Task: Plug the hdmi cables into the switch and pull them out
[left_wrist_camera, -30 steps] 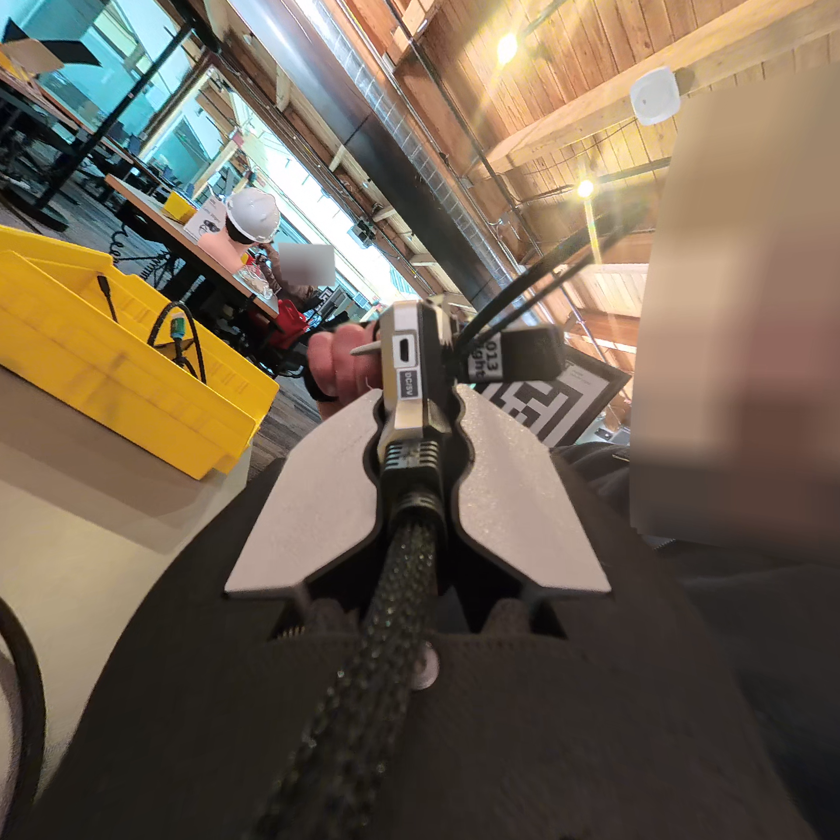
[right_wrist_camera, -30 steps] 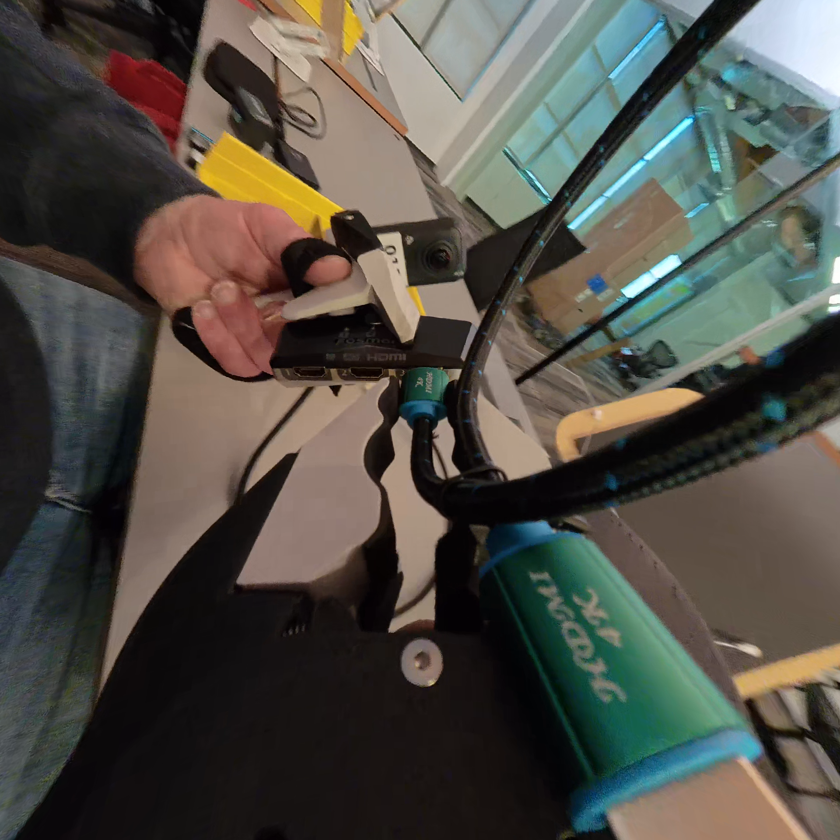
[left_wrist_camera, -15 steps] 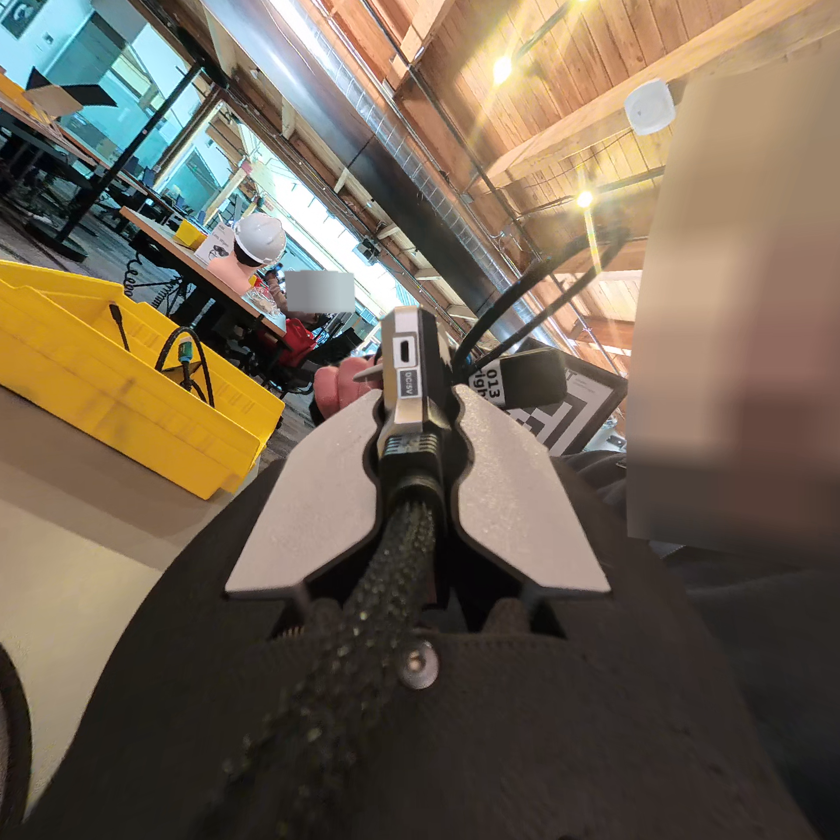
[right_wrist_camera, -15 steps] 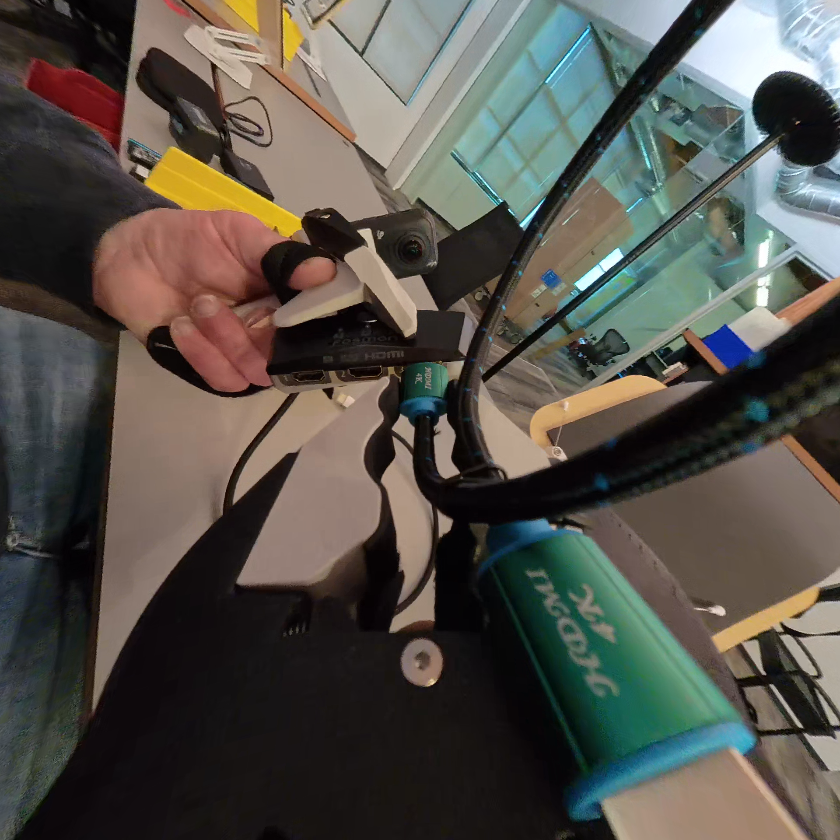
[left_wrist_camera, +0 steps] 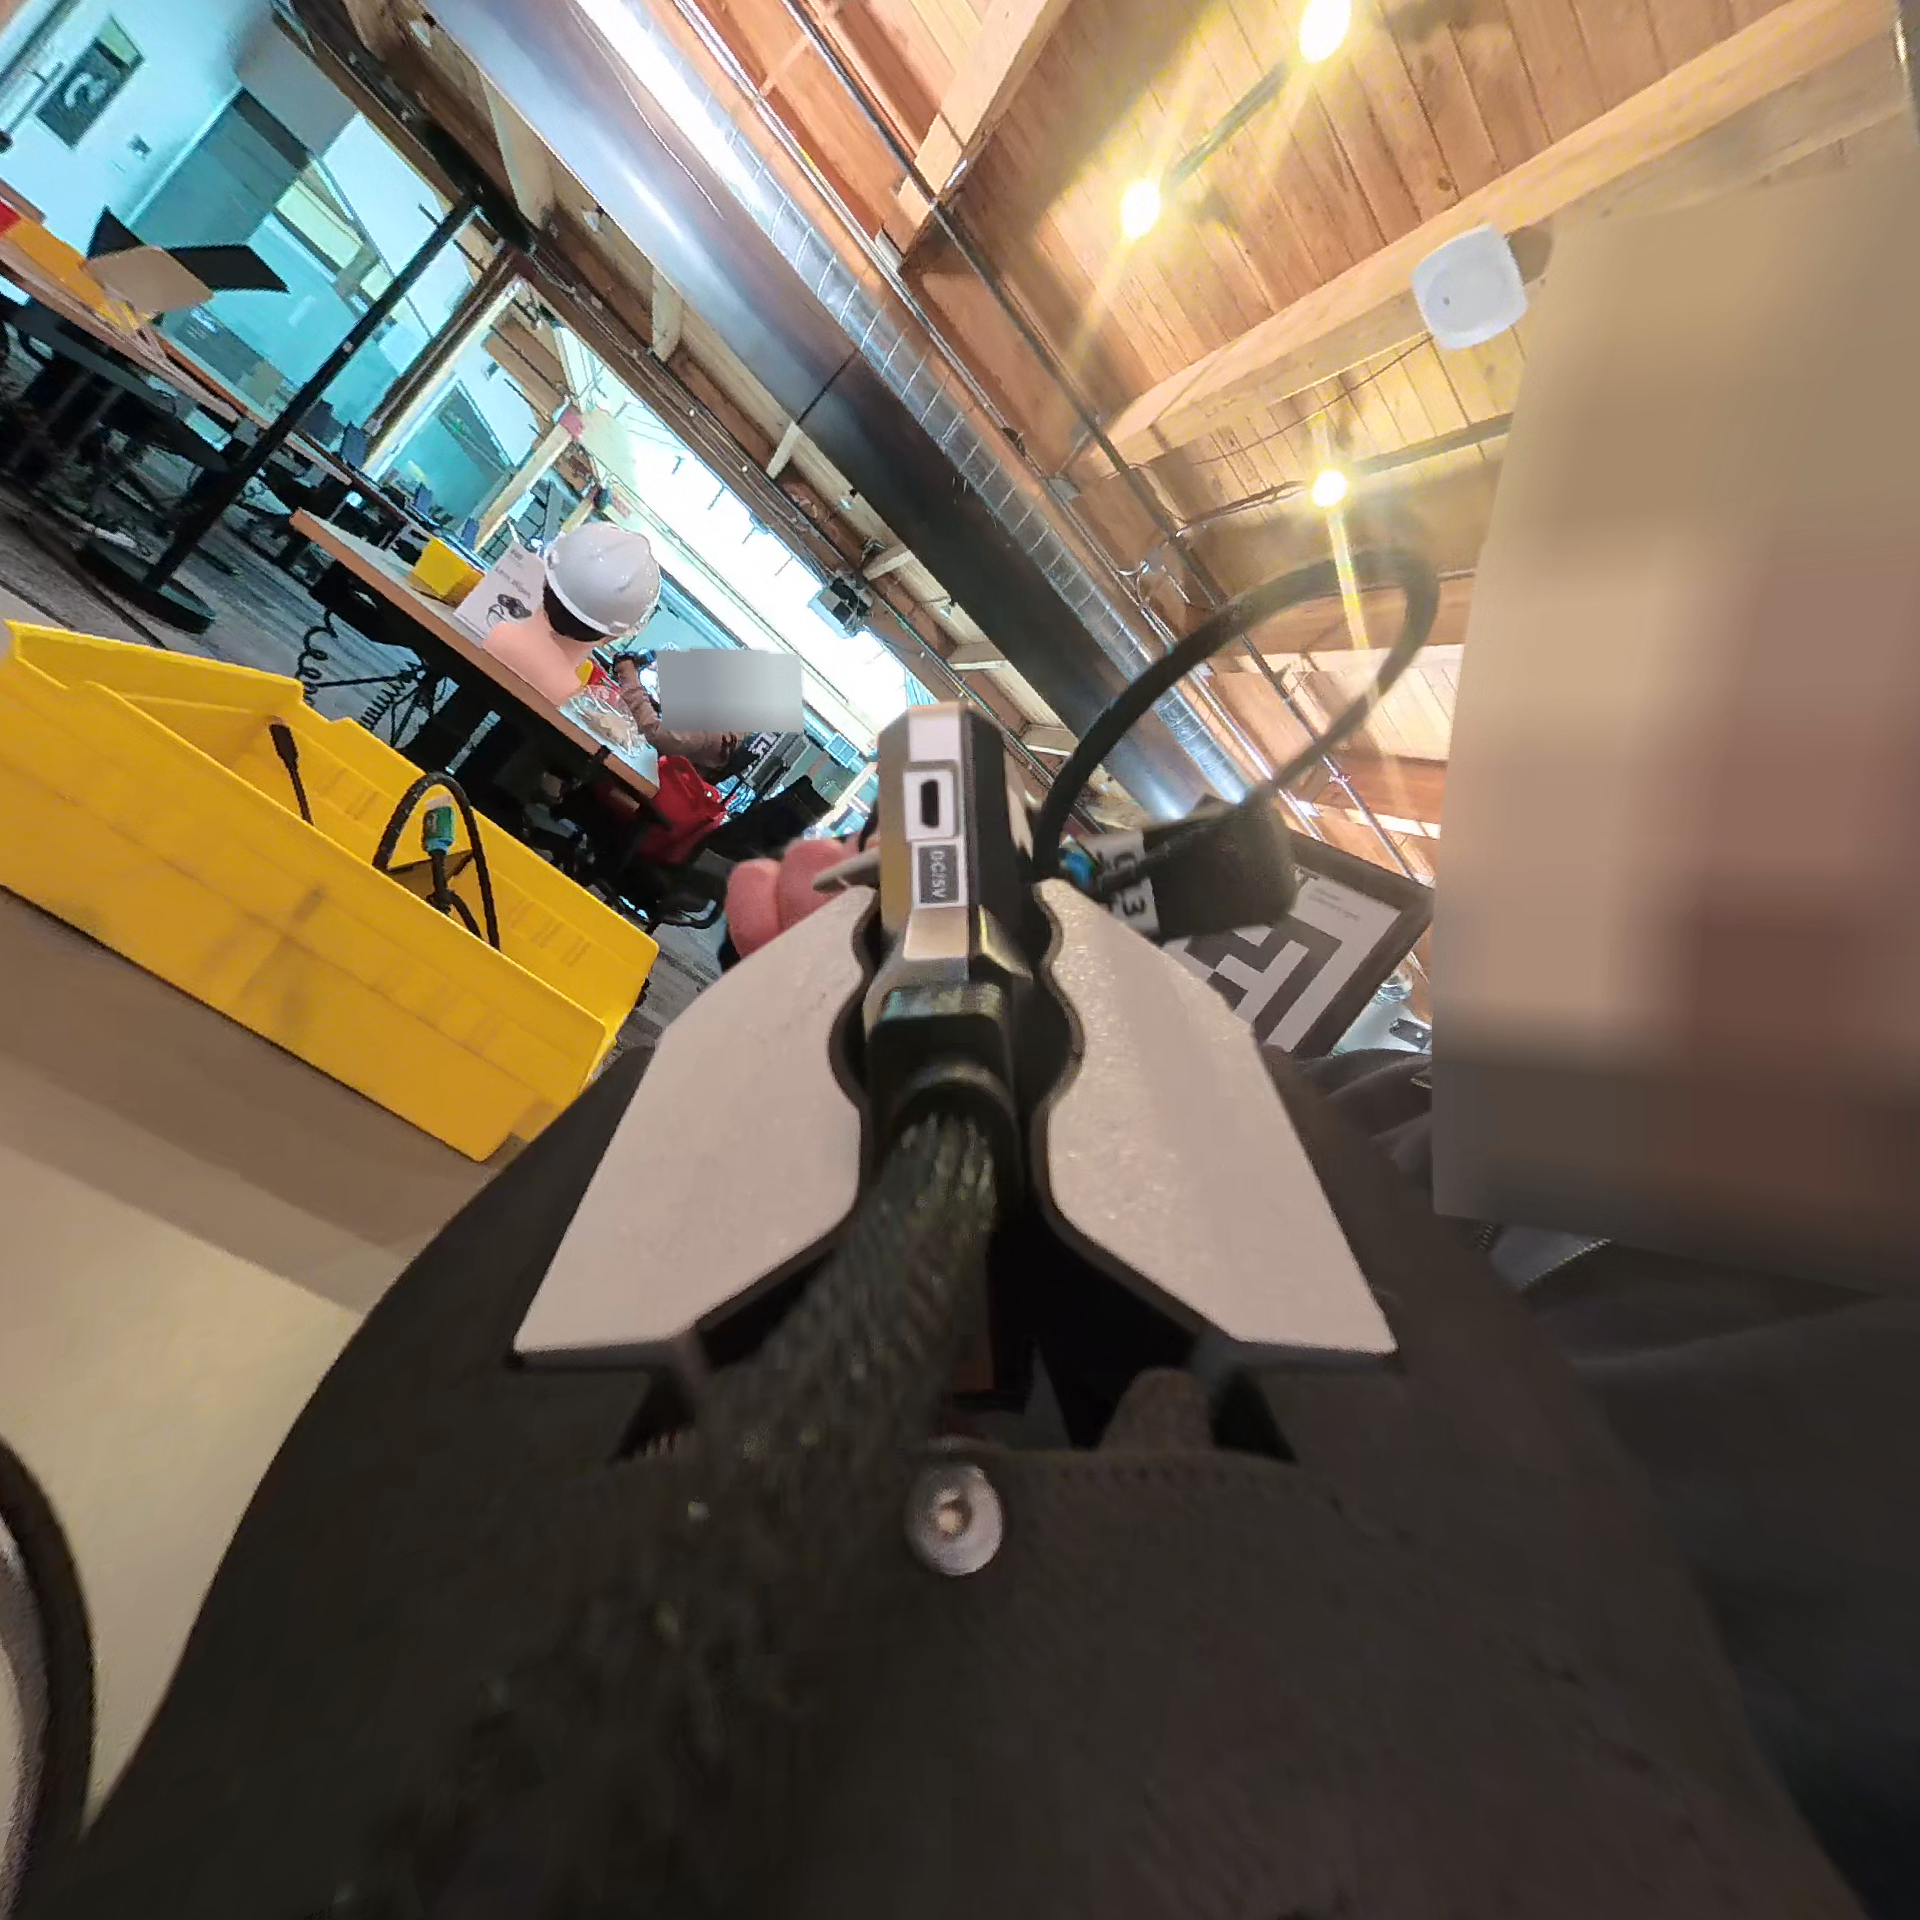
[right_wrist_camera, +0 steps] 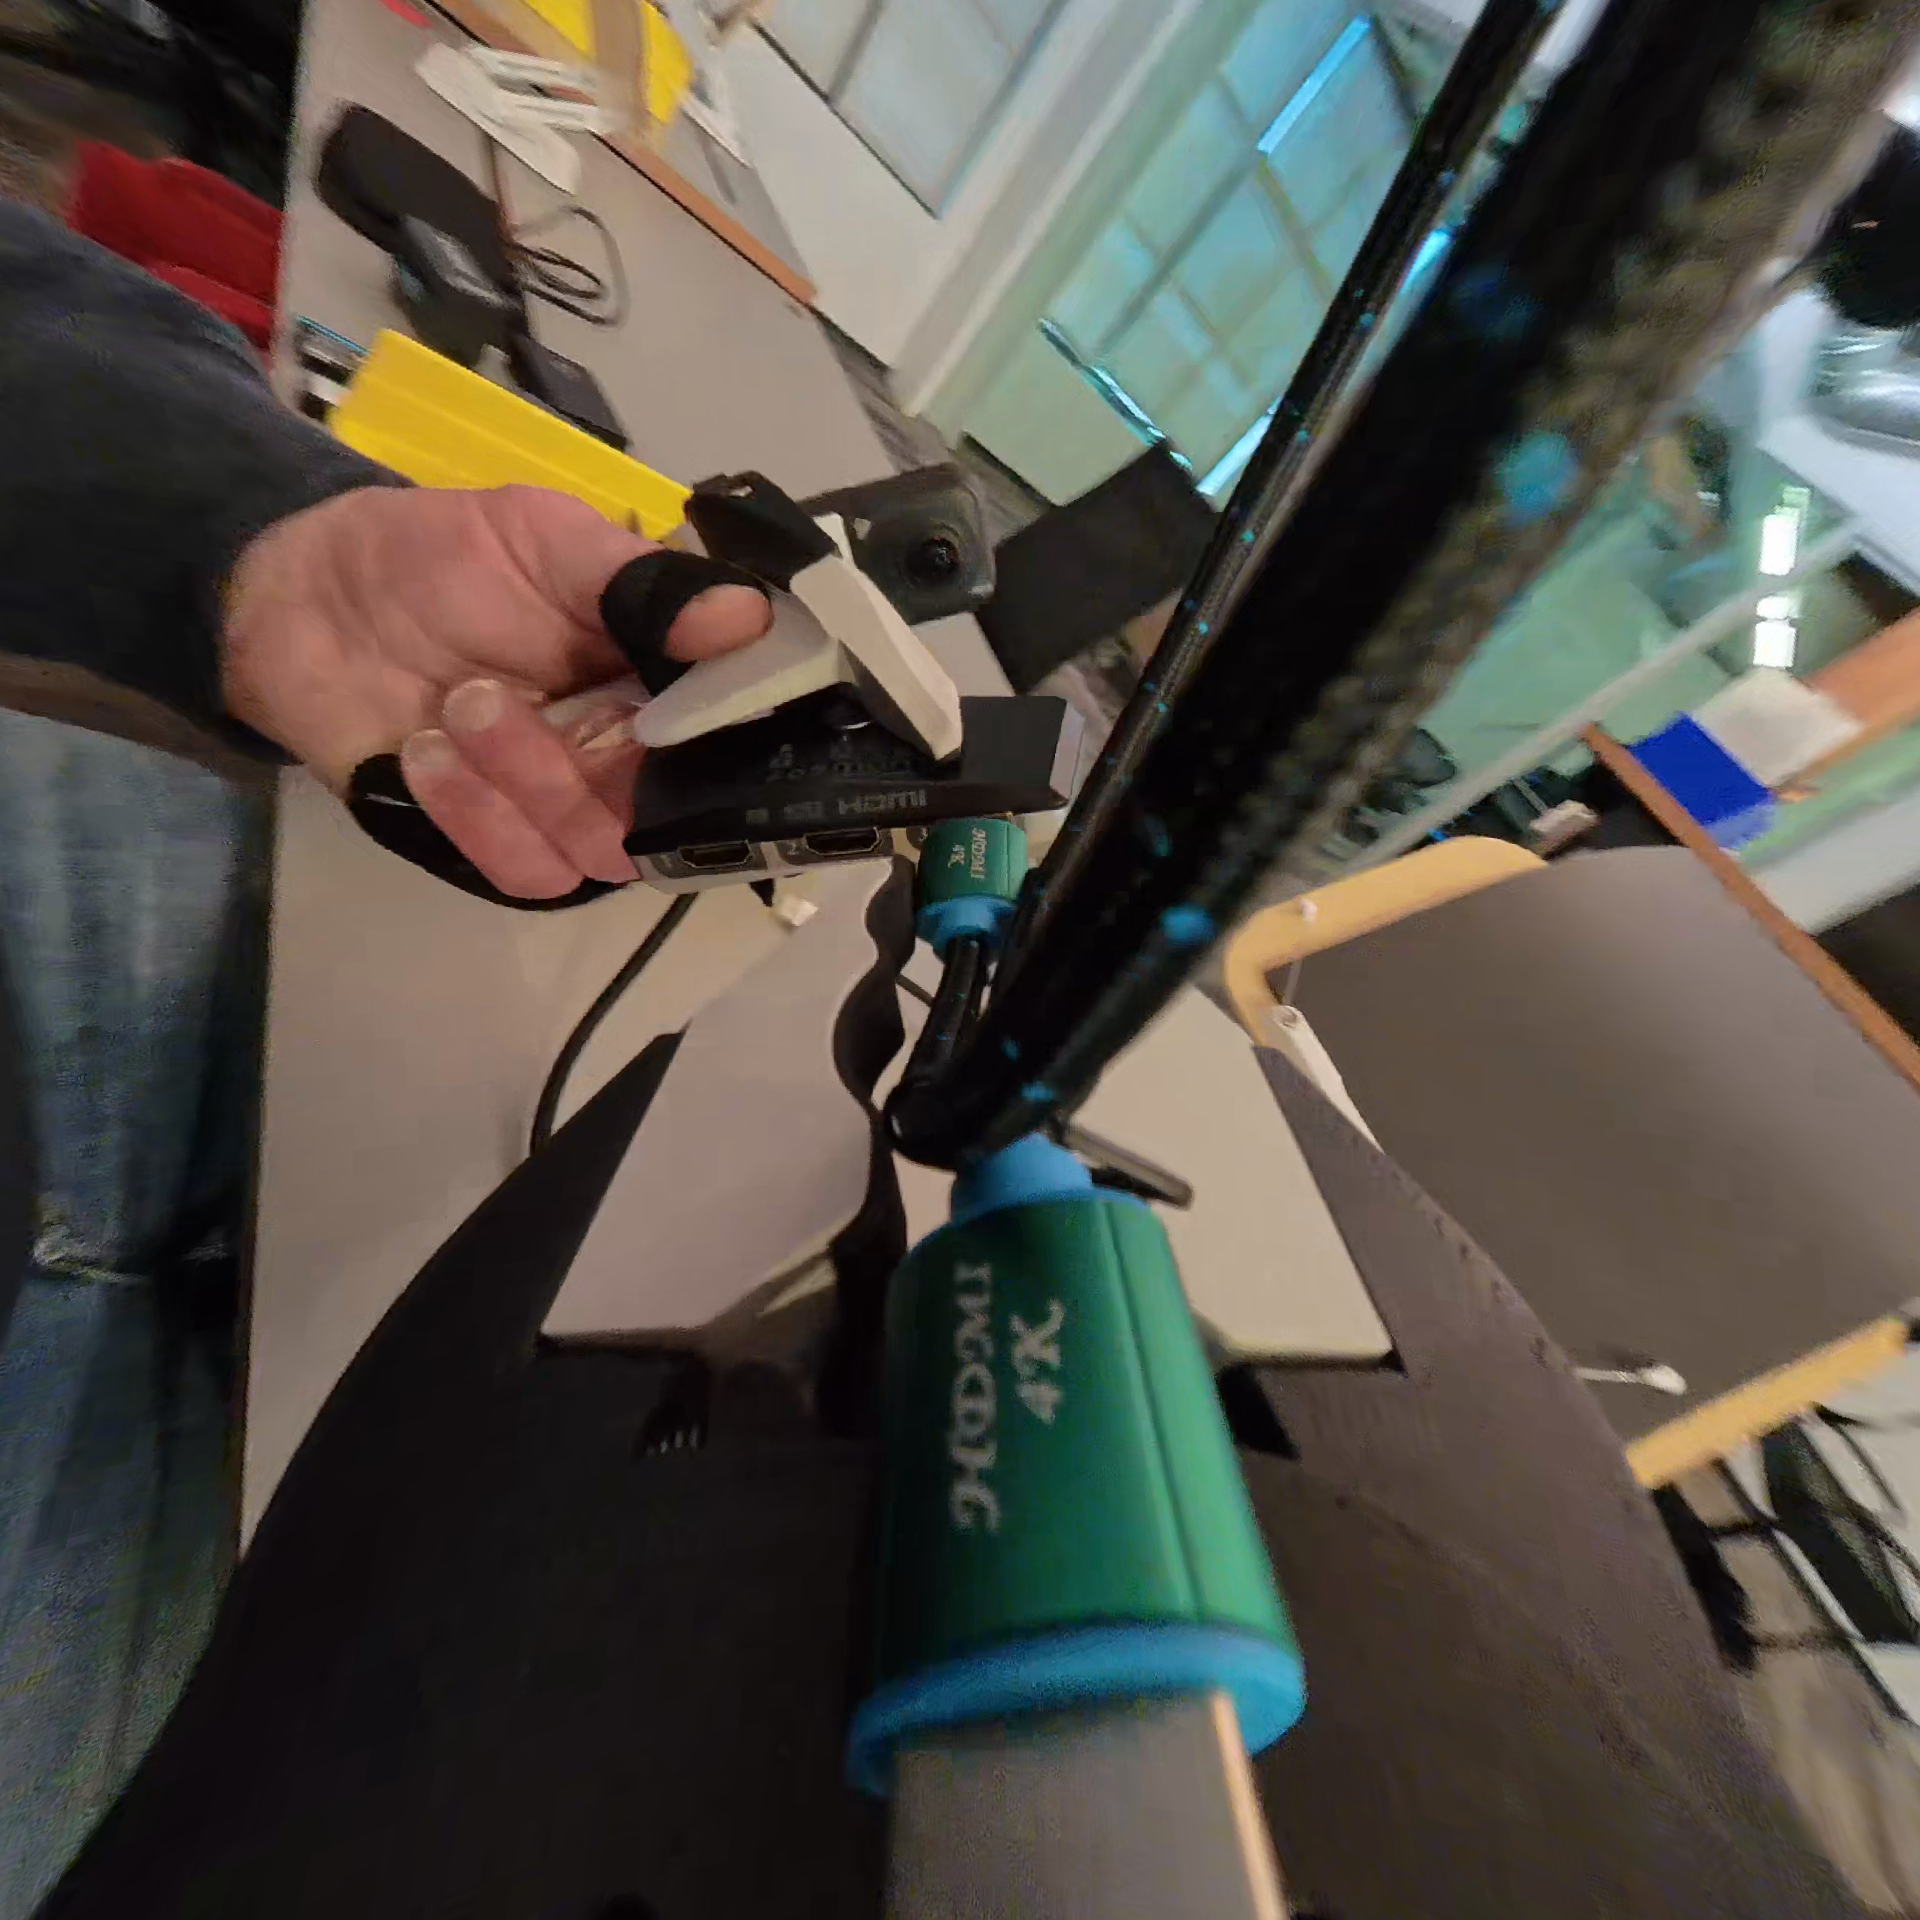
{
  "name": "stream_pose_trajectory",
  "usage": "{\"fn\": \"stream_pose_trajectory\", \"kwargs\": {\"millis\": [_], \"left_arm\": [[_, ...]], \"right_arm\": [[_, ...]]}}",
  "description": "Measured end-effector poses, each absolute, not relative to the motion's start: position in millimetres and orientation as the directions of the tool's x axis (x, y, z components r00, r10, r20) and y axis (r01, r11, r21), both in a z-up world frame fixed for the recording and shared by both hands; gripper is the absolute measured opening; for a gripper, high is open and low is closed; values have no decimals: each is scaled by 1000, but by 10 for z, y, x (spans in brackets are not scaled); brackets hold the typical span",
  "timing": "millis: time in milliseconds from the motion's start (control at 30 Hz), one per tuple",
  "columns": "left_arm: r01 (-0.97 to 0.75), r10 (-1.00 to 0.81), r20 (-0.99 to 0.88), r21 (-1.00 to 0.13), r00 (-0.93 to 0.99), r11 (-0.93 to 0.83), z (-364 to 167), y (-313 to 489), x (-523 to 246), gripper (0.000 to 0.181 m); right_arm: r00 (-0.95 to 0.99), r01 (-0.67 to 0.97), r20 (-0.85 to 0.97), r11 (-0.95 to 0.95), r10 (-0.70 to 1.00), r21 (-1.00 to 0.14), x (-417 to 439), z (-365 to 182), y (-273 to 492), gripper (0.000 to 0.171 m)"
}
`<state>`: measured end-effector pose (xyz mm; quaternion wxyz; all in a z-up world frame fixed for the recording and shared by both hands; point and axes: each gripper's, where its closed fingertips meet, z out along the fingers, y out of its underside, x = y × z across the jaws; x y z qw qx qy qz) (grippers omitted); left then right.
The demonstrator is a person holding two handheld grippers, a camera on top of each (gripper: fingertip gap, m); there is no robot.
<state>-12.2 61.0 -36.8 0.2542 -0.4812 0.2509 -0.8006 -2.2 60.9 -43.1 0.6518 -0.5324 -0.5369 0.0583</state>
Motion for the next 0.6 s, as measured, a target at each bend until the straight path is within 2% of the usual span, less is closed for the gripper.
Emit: {"fn": "stream_pose_trajectory", "kwargs": {"millis": [100, 300, 400, 467, 533, 600], "left_arm": [[159, -646, 645, -647, -408, -746, -391, 602, -123, 22], [122, -650, 626, -673, -431, -729, -400, 475, -45, 23], [144, -656, 624, -669, -425, -729, -352, 523, -64, 23], [187, -665, 628, -655, -405, -733, -327, 619, -137, 23], [283, -642, 662, -577, -387, -766, -326, 921, -389, 22], [271, -702, 630, -649, -333, -711, -359, 915, -424, 23]], "right_arm": [[448, 509, 643, 414, 621, -754, -13, -486, 570, 18], [285, 414, 475, 340, 833, -844, 71, -472, 437, 18], [327, 431, 528, 373, 784, -821, 47, -419, 509, 18], [426, 503, 638, 418, 641, -757, 106, -353, 594, 17], [510, 535, 695, 446, 507, -718, 284, -177, 579, 14], [497, 536, 675, 420, 545, -733, 284, -233, 512, 16]]}}
